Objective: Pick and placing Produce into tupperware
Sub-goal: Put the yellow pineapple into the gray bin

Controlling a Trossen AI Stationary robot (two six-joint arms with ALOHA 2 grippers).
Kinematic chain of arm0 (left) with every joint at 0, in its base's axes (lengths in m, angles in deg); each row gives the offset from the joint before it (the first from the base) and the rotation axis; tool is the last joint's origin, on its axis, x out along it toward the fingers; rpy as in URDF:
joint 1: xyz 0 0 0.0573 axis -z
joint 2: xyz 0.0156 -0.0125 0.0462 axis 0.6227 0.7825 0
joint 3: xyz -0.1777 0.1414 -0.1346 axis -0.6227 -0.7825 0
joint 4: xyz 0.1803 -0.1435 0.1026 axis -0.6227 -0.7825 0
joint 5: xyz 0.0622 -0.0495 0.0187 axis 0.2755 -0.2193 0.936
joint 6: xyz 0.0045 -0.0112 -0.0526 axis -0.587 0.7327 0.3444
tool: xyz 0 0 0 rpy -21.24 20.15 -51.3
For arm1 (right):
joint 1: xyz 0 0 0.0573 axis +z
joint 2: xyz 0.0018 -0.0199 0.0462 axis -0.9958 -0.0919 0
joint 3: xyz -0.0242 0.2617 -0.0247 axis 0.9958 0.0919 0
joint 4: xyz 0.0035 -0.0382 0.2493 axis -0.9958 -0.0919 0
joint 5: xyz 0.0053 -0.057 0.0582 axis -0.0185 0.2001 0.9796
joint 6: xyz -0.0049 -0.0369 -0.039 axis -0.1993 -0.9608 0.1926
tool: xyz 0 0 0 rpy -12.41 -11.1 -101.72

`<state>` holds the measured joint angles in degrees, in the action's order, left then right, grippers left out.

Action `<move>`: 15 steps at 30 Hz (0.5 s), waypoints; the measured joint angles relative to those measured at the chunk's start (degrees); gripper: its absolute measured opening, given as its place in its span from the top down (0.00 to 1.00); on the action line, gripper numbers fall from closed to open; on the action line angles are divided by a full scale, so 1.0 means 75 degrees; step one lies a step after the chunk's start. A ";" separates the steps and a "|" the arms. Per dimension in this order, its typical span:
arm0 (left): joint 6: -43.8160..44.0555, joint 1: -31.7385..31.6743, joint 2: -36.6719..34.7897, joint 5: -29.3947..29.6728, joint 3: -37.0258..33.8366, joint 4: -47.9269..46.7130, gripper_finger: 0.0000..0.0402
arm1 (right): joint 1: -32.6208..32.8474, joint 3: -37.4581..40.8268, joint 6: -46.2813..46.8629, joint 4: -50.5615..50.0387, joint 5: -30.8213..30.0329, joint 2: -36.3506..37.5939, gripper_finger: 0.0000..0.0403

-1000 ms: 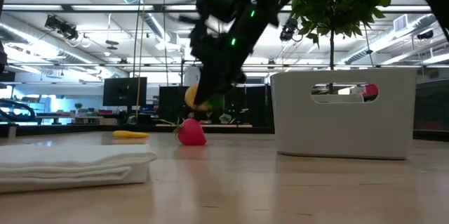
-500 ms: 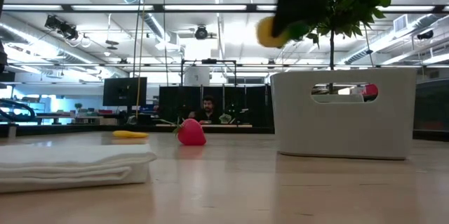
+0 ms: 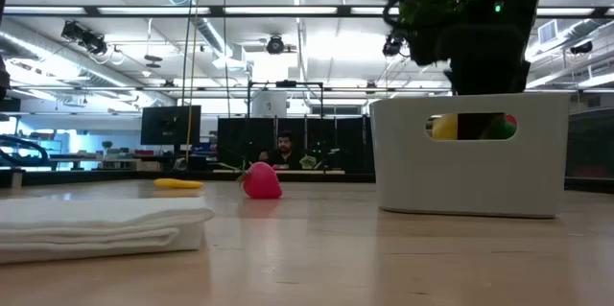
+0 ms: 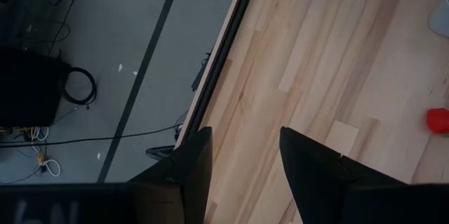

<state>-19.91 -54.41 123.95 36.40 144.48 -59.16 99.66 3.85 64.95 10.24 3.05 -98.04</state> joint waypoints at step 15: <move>0.0003 0.0000 0.0000 0.0000 0.0000 0.0000 0.56 | -0.0685 0.0058 -0.1042 0.0690 0.0062 0.0000 0.38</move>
<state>-19.88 -54.41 123.95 36.40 144.48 -59.16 94.52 4.29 57.14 15.41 3.52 -98.04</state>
